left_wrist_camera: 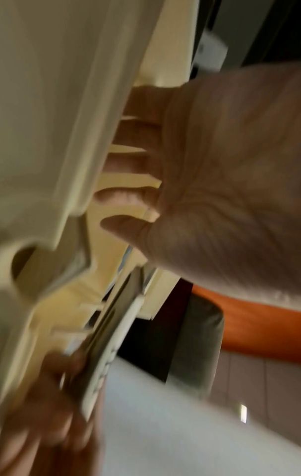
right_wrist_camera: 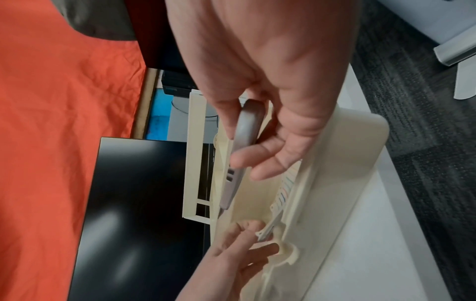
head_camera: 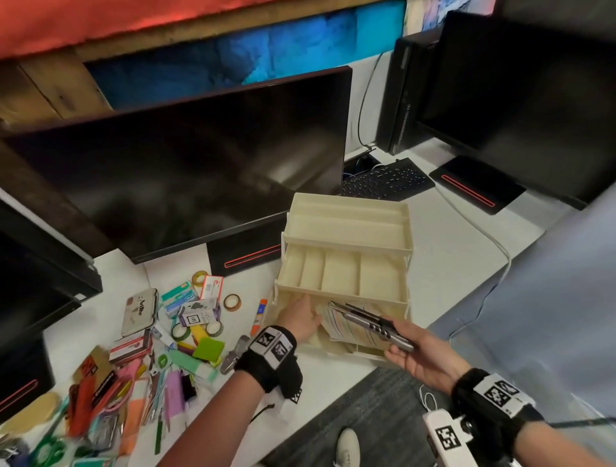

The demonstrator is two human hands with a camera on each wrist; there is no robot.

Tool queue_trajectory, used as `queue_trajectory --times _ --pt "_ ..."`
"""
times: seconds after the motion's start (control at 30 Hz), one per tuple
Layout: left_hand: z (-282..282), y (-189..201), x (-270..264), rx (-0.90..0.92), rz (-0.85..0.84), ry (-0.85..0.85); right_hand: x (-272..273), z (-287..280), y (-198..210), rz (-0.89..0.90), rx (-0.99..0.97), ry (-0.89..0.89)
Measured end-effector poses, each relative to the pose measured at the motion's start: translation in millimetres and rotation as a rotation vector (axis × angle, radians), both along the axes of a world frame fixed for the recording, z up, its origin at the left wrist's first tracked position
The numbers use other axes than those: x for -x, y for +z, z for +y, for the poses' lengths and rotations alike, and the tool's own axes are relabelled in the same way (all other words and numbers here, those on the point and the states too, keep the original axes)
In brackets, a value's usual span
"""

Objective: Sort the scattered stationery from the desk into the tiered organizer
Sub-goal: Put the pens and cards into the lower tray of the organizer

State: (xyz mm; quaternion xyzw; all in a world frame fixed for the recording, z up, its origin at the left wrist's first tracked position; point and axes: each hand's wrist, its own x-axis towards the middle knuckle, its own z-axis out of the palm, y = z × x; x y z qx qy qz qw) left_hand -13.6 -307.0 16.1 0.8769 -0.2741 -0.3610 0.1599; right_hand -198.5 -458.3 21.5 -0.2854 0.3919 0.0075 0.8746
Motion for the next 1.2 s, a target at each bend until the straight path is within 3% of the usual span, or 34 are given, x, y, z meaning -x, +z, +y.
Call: queue_trajectory --times 0.13,0.27,0.37,0.5,0.67,0.77,0.83,0.97,1.1,1.2 --pt "-16 -5 14 -0.19 0.022 -0.264 2 1 0 -0.021 -0.013 -0.033" --pt "-23 -14 4 -0.157 0.001 -0.192 2 0 -1 -0.025 -0.009 -0.024" --pt "-20 -11 1 -0.175 -0.004 -0.244 0 -1 2 -0.008 0.013 0.014" --pt "3 3 -6 -0.036 0.021 -0.184 -8 -3 4 0.023 0.044 0.058" --pt "41 21 -5 0.336 0.039 0.181 -31 6 8 0.034 0.053 0.143" --pt "44 33 2 0.352 -0.02 0.006 -51 16 11 0.054 0.0 0.177" --pt "41 34 6 0.295 0.099 -0.042 -63 22 13 0.073 -0.002 0.241" --pt "40 29 17 0.392 0.512 0.125 -83 41 17 0.144 0.041 0.323" --pt "47 24 20 0.43 0.654 0.451 -90 46 17 0.146 0.078 0.376" --pt "49 25 18 0.471 0.7 0.677 -83 34 12 0.166 0.385 0.468"
